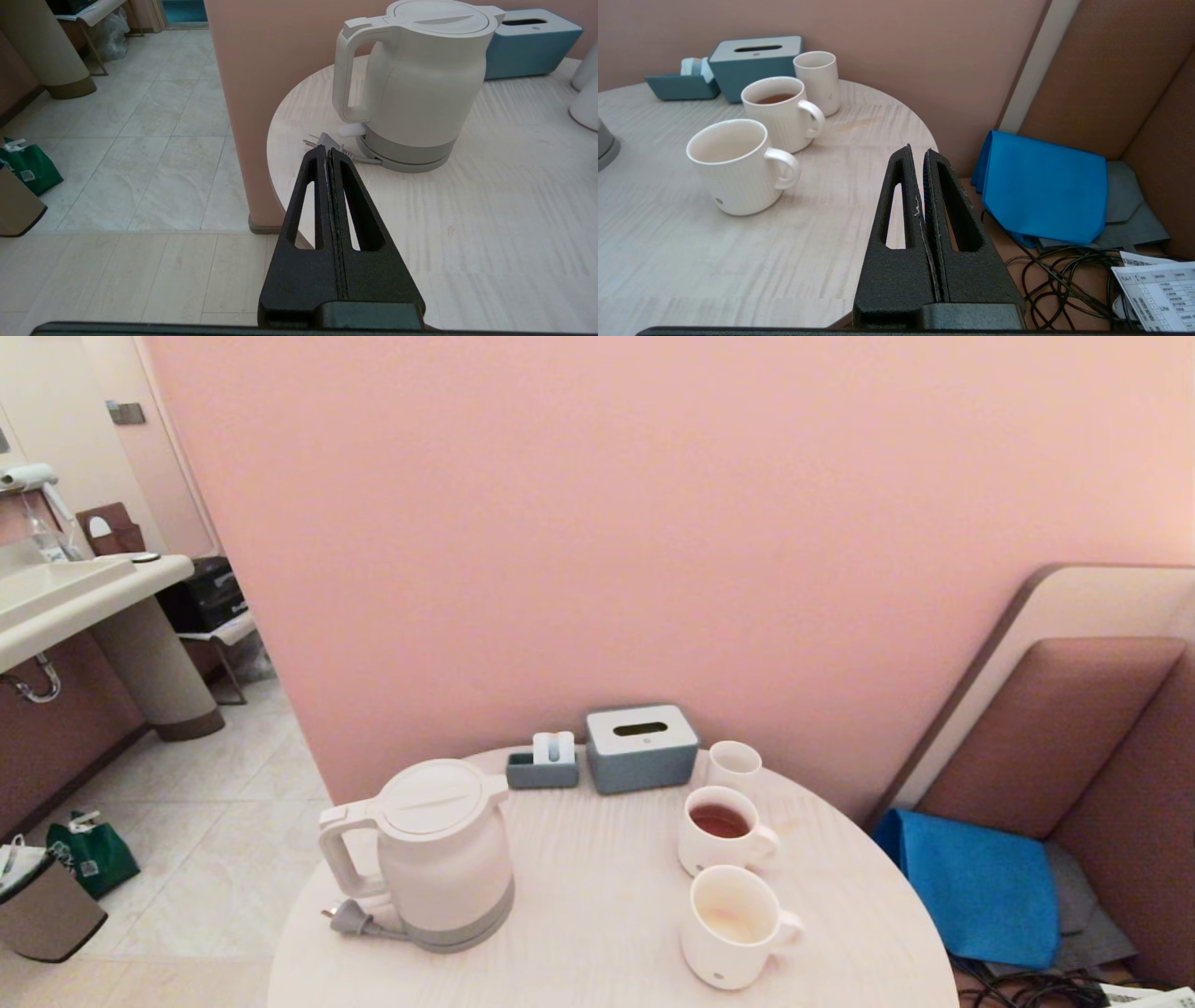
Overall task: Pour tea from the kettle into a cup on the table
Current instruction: Pick up the kettle
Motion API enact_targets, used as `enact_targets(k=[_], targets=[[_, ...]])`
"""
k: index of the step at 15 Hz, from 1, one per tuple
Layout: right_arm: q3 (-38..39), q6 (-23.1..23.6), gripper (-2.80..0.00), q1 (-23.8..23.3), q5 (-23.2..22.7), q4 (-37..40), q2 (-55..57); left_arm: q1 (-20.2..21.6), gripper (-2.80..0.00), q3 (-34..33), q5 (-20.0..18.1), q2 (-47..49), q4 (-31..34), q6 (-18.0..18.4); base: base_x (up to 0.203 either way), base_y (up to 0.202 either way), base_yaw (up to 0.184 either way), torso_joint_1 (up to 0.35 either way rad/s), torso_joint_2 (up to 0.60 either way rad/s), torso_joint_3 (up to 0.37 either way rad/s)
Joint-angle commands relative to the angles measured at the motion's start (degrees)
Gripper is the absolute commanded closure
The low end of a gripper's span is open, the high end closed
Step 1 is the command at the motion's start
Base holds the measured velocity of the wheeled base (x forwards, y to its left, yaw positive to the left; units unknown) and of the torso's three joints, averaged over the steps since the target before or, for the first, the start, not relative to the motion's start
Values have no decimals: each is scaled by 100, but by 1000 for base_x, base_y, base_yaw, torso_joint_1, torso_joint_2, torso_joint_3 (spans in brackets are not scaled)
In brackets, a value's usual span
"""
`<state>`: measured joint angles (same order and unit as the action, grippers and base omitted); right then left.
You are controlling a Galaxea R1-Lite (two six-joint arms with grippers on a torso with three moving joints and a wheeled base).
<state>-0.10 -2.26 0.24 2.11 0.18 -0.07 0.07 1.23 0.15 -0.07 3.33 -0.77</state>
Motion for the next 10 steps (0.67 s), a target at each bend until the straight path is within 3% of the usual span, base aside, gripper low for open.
enact_targets(k=[1, 10], targets=[[1, -3, 0, 2, 0, -1, 7, 1, 0, 0, 3, 7, 1, -2, 0, 0, 0, 0, 0, 0], [-7, -3, 0, 2, 0, -1, 7, 1, 0, 244, 36, 19, 2, 28, 0, 0, 0, 0, 0, 0]])
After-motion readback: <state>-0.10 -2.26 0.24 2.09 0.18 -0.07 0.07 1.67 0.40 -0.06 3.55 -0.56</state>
